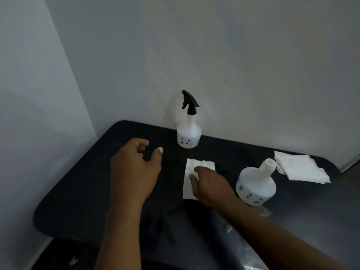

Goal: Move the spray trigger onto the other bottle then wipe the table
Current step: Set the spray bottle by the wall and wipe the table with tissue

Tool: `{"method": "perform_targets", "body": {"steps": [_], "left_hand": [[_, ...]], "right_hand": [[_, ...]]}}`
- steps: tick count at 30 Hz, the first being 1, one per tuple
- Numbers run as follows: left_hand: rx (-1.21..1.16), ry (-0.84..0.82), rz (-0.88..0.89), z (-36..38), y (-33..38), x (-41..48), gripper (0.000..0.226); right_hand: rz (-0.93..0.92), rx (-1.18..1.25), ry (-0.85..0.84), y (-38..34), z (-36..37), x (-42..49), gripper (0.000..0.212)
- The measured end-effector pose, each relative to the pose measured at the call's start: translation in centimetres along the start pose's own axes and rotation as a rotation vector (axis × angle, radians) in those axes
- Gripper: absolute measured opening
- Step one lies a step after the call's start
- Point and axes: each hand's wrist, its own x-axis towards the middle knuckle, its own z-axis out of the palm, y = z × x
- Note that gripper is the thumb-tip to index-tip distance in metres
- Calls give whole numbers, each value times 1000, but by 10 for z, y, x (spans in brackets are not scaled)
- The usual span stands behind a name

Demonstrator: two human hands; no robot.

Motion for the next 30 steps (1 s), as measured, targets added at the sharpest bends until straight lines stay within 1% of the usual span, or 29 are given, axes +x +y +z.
{"method": "perform_targets", "body": {"steps": [2, 4, 6, 8, 10, 13, 16, 18, 19, 21, 22, 24, 26, 28, 29, 30], "left_hand": [[-5, 25, -4, -9, -2, 1, 31], [6, 82, 6, -20, -6, 4, 27], [21, 158, -2, -33, -14, 7, 22], [25, 219, -9, -43, -19, 9, 19], [25, 261, -18, -49, -22, 13, 16], [17, 272, -34, -51, -25, 15, 13], [31, 267, -40, -51, -28, 15, 13], [38, 265, -45, -53, -31, 15, 13], [41, 265, -46, -55, -33, 15, 12], [37, 266, -50, -57, -35, 15, 11], [33, 265, -51, -58, -36, 15, 10], [21, 265, -57, -59, -35, 14, 10], [11, 262, -66, -57, -32, 16, 11], [9, 254, -70, -55, -29, 17, 10], [4, 248, -66, -53, -27, 17, 10], [0, 244, -61, -52, -25, 18, 10]], "right_hand": [[89, -13, -148, 12, 19, 6, 60], [164, -28, -189, 24, 29, 21, 73], [202, -62, -210, 27, 41, 39, 81], [201, -102, -222, 20, 49, 53, 89], [126, -157, -244, -2, 57, 65, 95], [-52, -240, -274, -59, 73, 76, 97], [-234, -243, -302, -124, 99, 70, 97], [-315, -232, -312, -142, 108, 66, 99], [-333, -233, -299, -138, 107, 67, 96], [-296, -244, -254, -108, 94, 76, 90], [-237, -239, -248, -85, 85, 82, 88], [-76, -222, -299, -36, 62, 93, 85], [27, -237, -354, -9, 46, 96, 86], [42, -252, -367, -22, 49, 89, 91], [6, -242, -366, -40, 58, 80, 94], [-68, -221, -356, -64, 70, 66, 96]]}}
